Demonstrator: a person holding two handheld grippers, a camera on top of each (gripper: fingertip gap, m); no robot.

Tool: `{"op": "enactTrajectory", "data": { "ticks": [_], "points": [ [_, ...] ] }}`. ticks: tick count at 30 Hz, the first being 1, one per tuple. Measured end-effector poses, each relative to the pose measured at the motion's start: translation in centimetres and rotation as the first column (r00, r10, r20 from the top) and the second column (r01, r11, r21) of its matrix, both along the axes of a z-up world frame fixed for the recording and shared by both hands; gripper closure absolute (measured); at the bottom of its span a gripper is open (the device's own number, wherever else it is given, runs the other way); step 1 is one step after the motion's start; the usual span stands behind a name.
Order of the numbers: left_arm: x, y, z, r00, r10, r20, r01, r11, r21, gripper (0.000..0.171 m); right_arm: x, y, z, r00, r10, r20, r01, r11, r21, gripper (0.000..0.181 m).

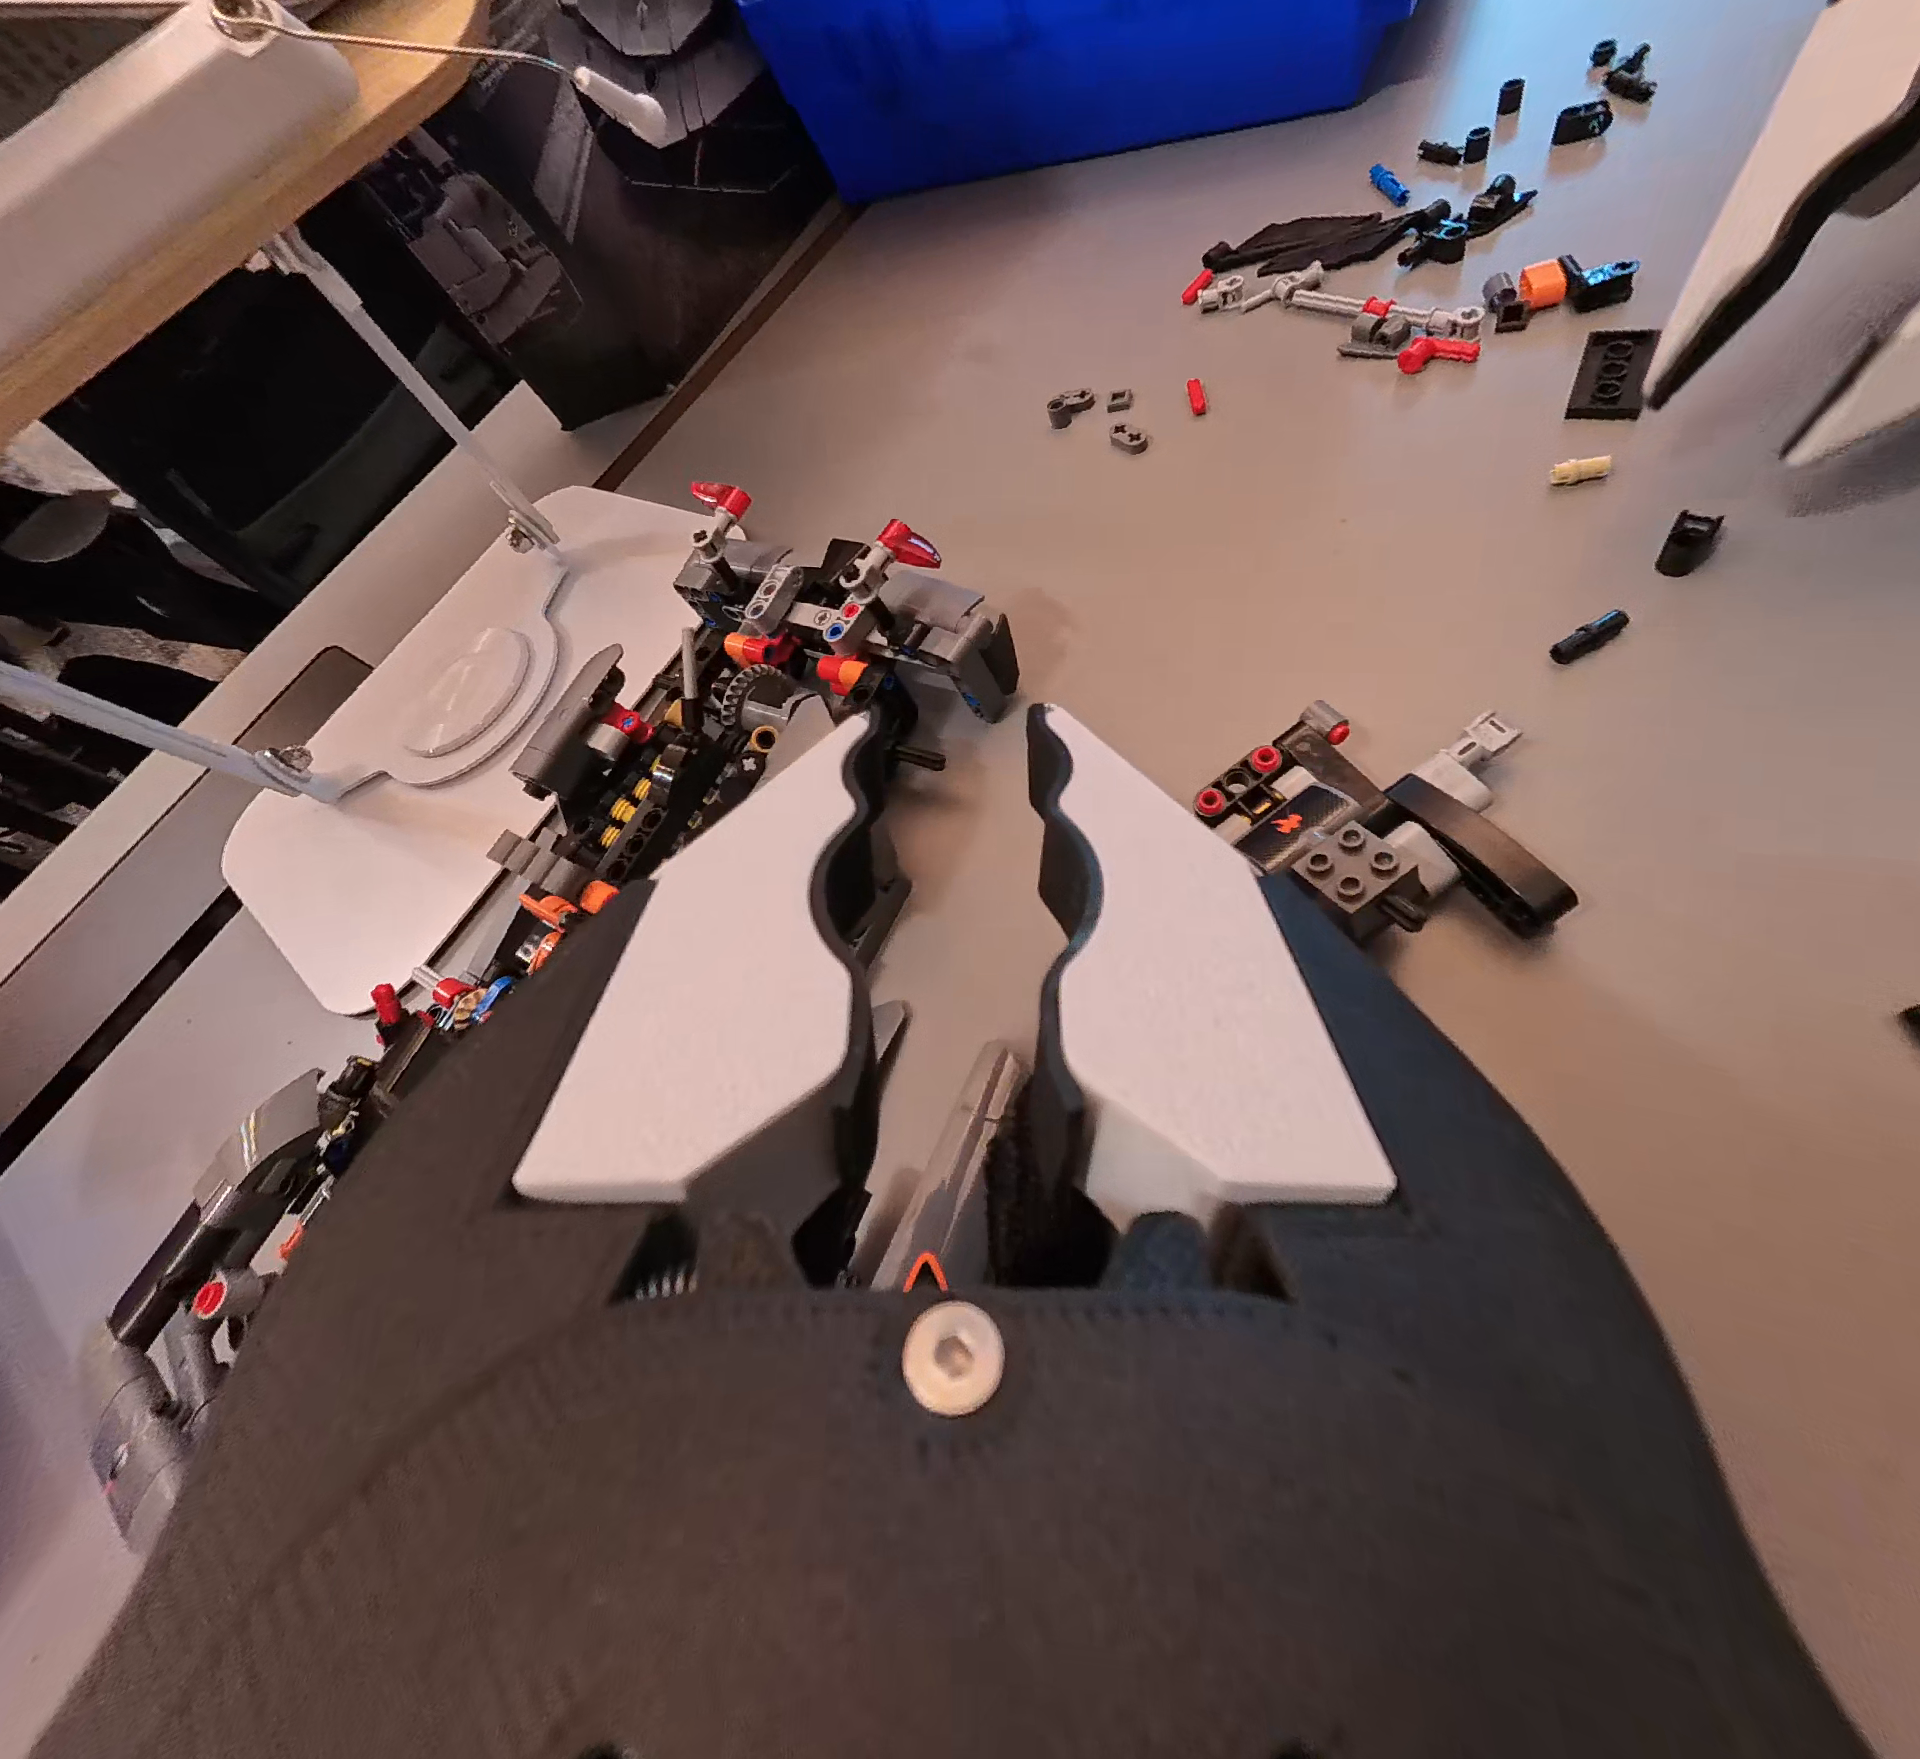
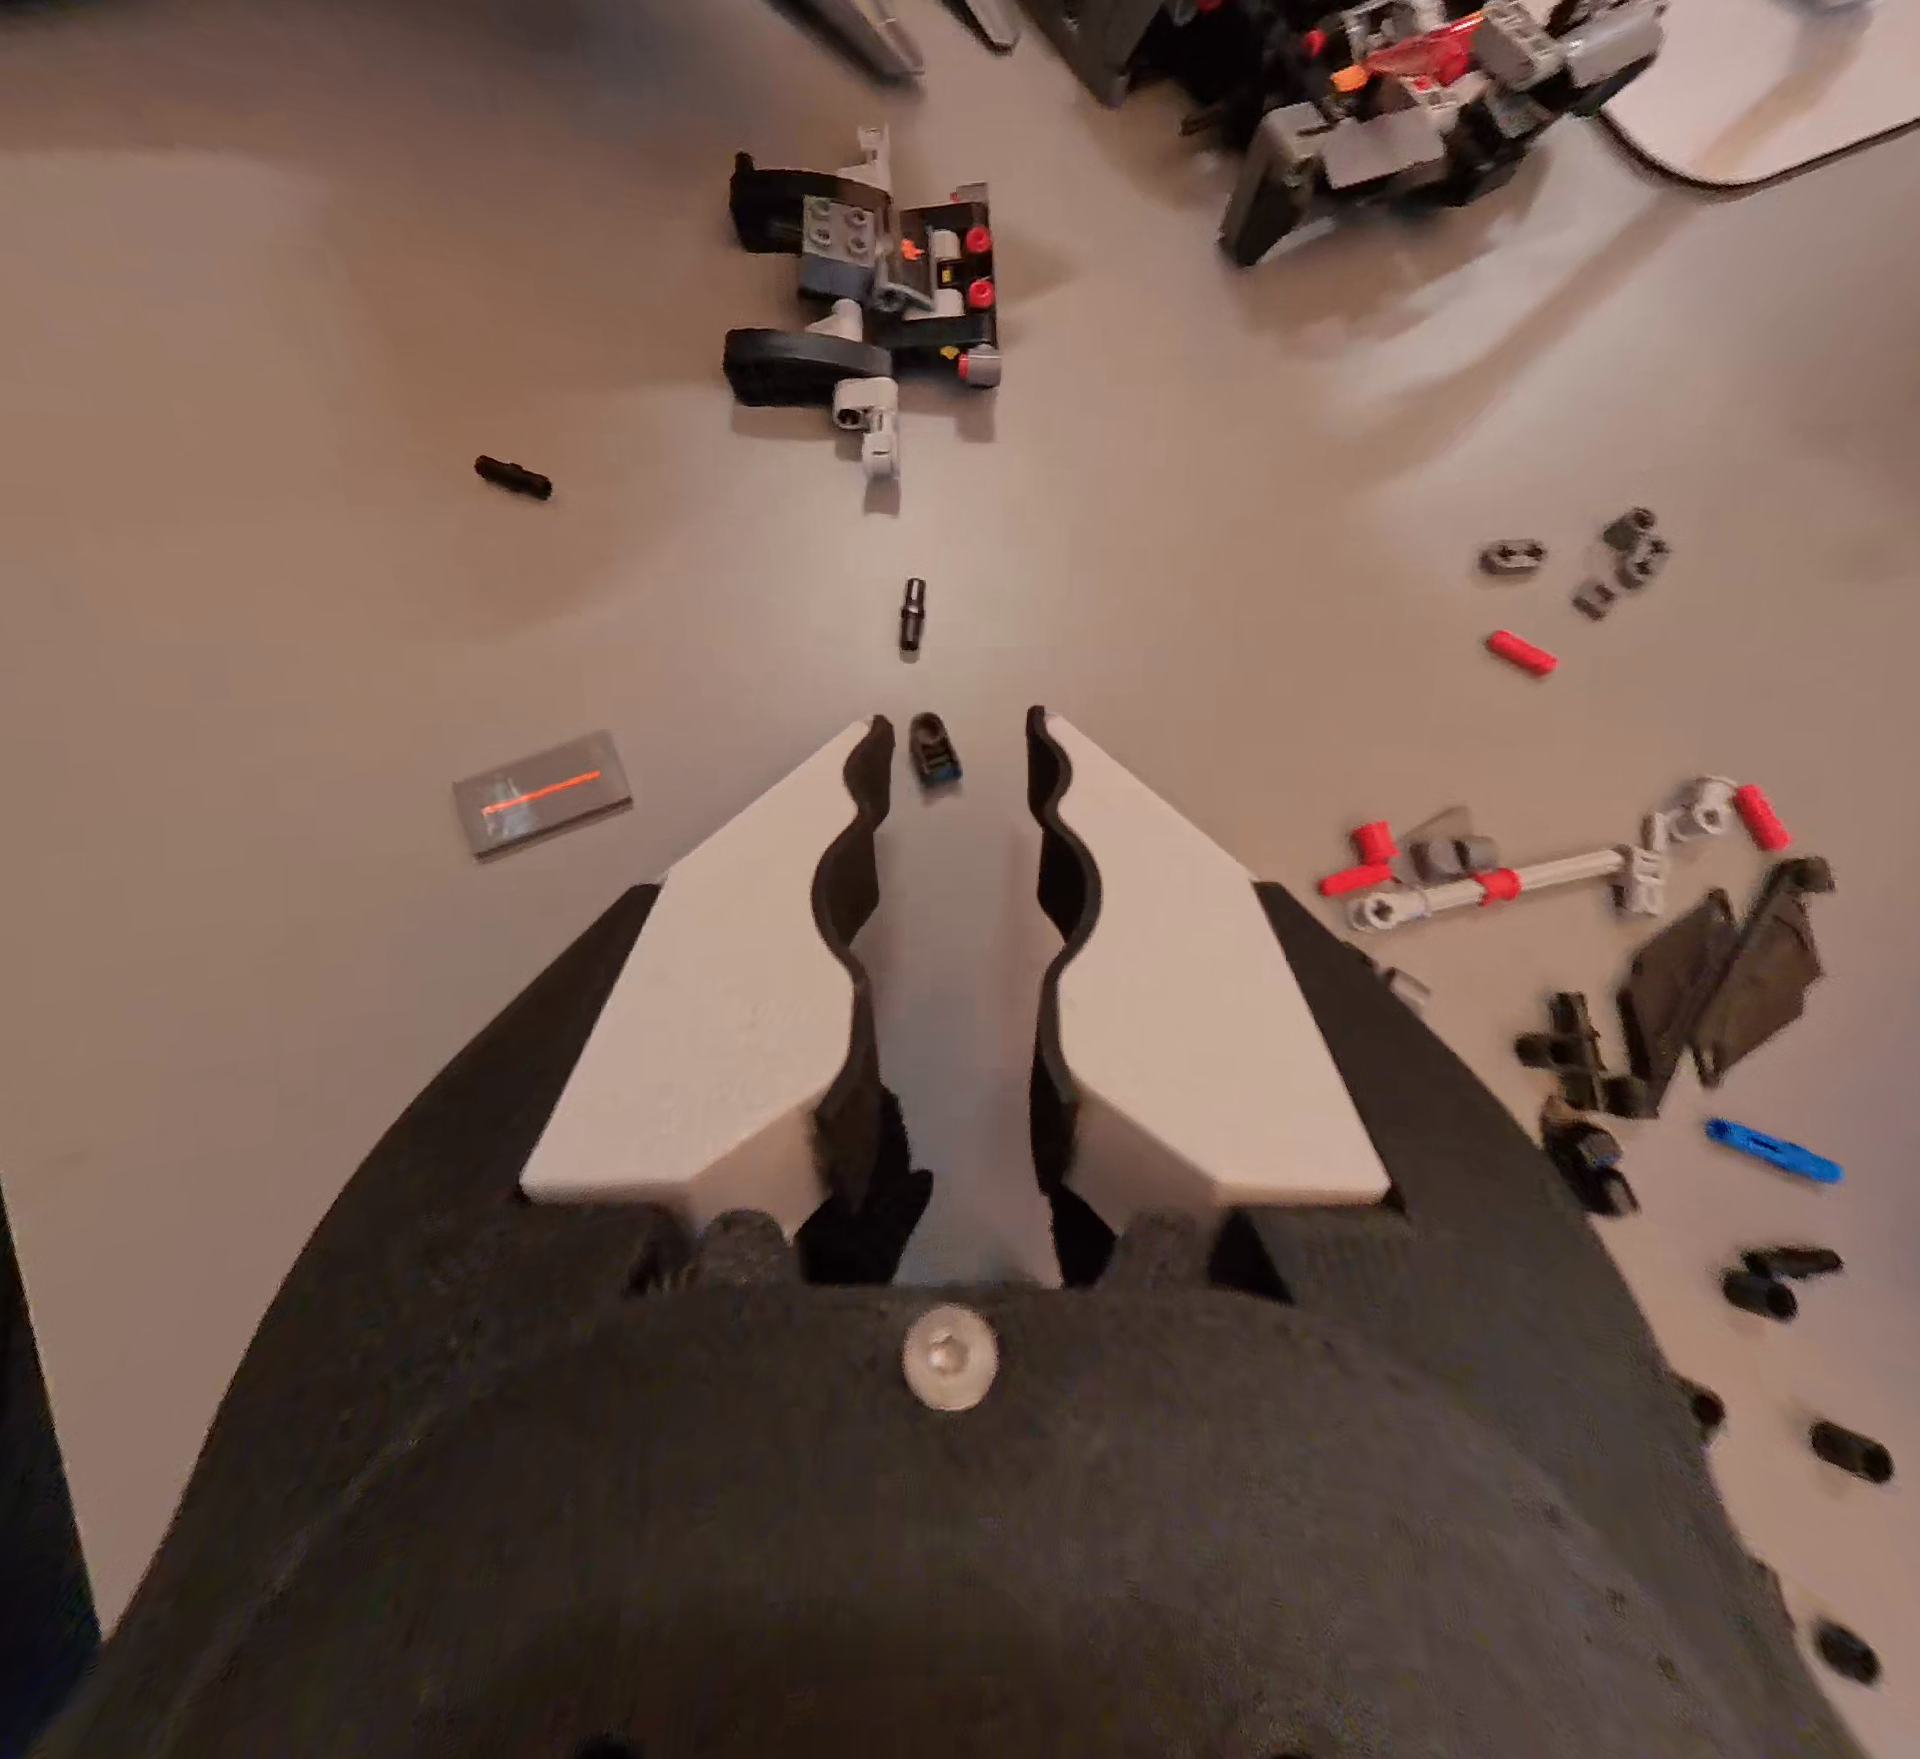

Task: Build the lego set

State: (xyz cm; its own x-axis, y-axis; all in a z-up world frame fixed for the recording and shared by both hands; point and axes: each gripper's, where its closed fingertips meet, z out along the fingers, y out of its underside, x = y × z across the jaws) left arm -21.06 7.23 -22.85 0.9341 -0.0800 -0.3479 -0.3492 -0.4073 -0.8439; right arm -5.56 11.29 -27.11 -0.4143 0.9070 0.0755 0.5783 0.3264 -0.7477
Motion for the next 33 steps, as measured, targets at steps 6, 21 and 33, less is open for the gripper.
{"op": "enactTrajectory", "data": {
  "ticks": [6,21,33],
  "points": [
    [-0.2,-0.1,-0.2,1.0,0.002,0.0,-0.002,1.0,-0.012,0.147,-1.8,-2.2,-1.5,0.997,0.051,0.066,-0.054,0.997,0.054,0.158],
    [0.3,-0.1,-0.1,1.0,-0.01,-0.021,0.009,1.0,-0.013,0.147,-2.9,-2.8,-2.4,0.992,0.026,0.122,-0.022,0.999,-0.03,0.179],
    [0.6,-0.1,0.2,1.0,-0.015,-0.025,0.015,1.0,-0.004,0.147,-3.0,-3.4,-1.4,0.997,0.039,0.072,-0.035,0.998,-0.06,0.179]
  ]
}}
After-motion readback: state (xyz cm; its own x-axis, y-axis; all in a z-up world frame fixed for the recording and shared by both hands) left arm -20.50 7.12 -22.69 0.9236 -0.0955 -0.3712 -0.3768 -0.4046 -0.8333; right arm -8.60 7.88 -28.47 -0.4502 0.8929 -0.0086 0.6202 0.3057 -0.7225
